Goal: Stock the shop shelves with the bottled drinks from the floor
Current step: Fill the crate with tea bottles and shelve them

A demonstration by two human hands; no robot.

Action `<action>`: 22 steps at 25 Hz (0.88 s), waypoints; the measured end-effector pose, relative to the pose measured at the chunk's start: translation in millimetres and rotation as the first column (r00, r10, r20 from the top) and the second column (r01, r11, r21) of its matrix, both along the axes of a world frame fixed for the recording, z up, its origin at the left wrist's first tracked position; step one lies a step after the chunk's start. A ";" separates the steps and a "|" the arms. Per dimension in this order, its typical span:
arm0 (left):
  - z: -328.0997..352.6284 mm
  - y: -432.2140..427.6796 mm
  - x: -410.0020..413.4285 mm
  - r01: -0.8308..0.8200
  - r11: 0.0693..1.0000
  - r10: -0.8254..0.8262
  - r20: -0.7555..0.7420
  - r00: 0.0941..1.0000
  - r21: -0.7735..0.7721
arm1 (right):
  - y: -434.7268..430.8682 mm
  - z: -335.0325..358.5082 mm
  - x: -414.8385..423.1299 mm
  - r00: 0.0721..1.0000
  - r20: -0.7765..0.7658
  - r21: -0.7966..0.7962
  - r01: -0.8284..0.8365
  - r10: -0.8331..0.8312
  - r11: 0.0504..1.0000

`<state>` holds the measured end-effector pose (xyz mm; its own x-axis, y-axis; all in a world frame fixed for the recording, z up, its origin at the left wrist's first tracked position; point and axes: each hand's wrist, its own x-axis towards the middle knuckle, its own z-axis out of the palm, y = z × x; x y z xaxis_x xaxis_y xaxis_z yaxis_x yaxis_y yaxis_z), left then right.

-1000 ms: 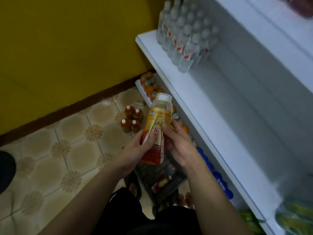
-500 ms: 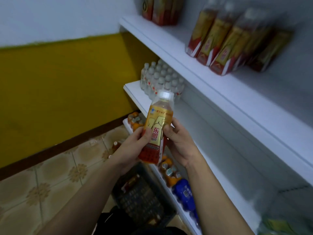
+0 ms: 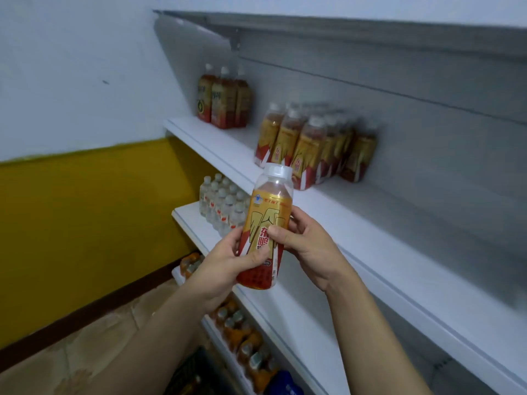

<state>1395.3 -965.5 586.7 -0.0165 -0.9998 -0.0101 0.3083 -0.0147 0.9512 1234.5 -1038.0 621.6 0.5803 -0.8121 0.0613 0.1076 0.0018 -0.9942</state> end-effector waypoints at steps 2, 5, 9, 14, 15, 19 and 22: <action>7.0 -14.6 -12.0 0.017 1.000 -0.017 0.009 1.000 -0.007 | -5.4 12.2 -15.2 0.997 -0.056 -0.052 0.056 -0.059 0.997; 16.7 -37.9 -32.9 0.058 0.998 -0.058 0.031 0.998 -0.024 | -16.0 26.5 -39.7 0.980 -0.150 -0.081 0.119 -0.130 0.990; 29.4 -71.2 -62.6 0.093 0.995 -0.092 0.043 0.995 -0.025 | -37.9 41.3 -70.1 0.944 -0.278 -0.032 0.174 -0.176 0.984; 40.2 -123.4 -92.2 0.023 0.981 0.041 0.328 0.944 -0.191 | -78.3 51.6 -90.3 0.899 -0.239 -0.083 0.359 -0.368 0.930; 39.4 -136.9 -96.0 0.024 0.973 0.071 0.399 0.914 -0.229 | -88.0 52.0 -92.2 0.879 -0.232 -0.101 0.404 -0.416 0.909; 33.7 -190.0 -110.1 0.050 0.949 0.149 0.583 0.799 -0.312 | -126.5 46.1 -96.0 0.731 -0.260 -0.276 0.570 -0.631 0.774; 24.7 -224.1 -118.4 0.069 0.941 0.185 0.676 0.714 -0.330 | -151.5 39.2 -93.4 0.617 -0.317 -0.338 0.636 -0.720 0.694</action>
<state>1276.9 -1189.6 611.3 -0.0737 -0.9470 0.3126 -0.4441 0.3119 0.8400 1141.1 -1189.5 660.8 -0.1301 -0.9808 0.1450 -0.3928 -0.0833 -0.9158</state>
